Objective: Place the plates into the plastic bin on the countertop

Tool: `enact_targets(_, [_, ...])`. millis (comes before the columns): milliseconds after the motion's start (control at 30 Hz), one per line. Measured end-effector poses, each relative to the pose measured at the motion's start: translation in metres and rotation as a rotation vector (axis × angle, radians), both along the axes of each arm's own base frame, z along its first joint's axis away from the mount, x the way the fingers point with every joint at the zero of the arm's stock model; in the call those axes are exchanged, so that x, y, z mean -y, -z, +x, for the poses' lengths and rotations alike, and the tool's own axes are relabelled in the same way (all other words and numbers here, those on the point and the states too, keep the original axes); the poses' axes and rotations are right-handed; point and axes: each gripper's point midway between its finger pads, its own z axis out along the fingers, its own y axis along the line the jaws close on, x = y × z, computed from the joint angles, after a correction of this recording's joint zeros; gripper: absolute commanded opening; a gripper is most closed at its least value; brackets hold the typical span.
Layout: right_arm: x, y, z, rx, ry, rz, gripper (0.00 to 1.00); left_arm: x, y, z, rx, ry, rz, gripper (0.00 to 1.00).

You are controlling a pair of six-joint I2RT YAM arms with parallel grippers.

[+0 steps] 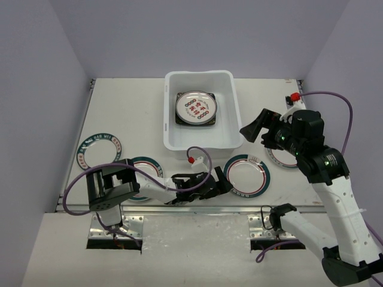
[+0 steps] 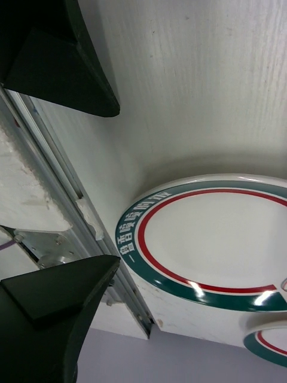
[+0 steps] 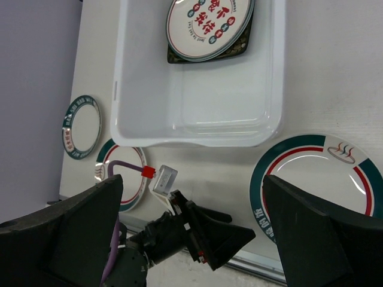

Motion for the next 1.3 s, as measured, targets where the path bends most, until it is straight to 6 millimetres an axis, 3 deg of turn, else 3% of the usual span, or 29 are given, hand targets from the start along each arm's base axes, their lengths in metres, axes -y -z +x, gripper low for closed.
enact_targets(233, [-0.017,0.002,-0.021,0.003,-0.087,0.105,0.99,0.003,-0.002,0.019,0.01,-0.125,-0.082,0.93])
enact_targets(400, [-0.031,0.015,-0.042,-0.038,-0.159,0.196,0.99,0.022,-0.001,0.037,0.006,-0.214,-0.137,0.73])
enact_targets(500, [-0.038,0.015,-0.055,-0.056,-0.193,0.243,0.99,0.036,0.003,0.046,-0.011,-0.261,-0.162,0.67])
enact_targets(567, [-0.043,0.01,-0.061,-0.053,-0.221,0.27,0.99,0.039,0.005,0.049,-0.027,-0.296,-0.178,0.43])
enact_targets(867, [-0.057,-0.009,-0.073,-0.058,-0.285,0.344,0.99,0.03,0.026,0.046,-0.095,-0.409,-0.165,0.02])
enact_targets(1133, [-0.06,-0.02,-0.077,-0.038,-0.305,0.353,0.99,0.03,0.023,0.039,-0.07,-0.42,-0.152,0.0])
enact_targets(1300, [-0.059,-0.025,-0.076,-0.035,-0.296,0.35,0.99,0.027,-0.009,0.016,-0.014,-0.322,-0.09,0.0])
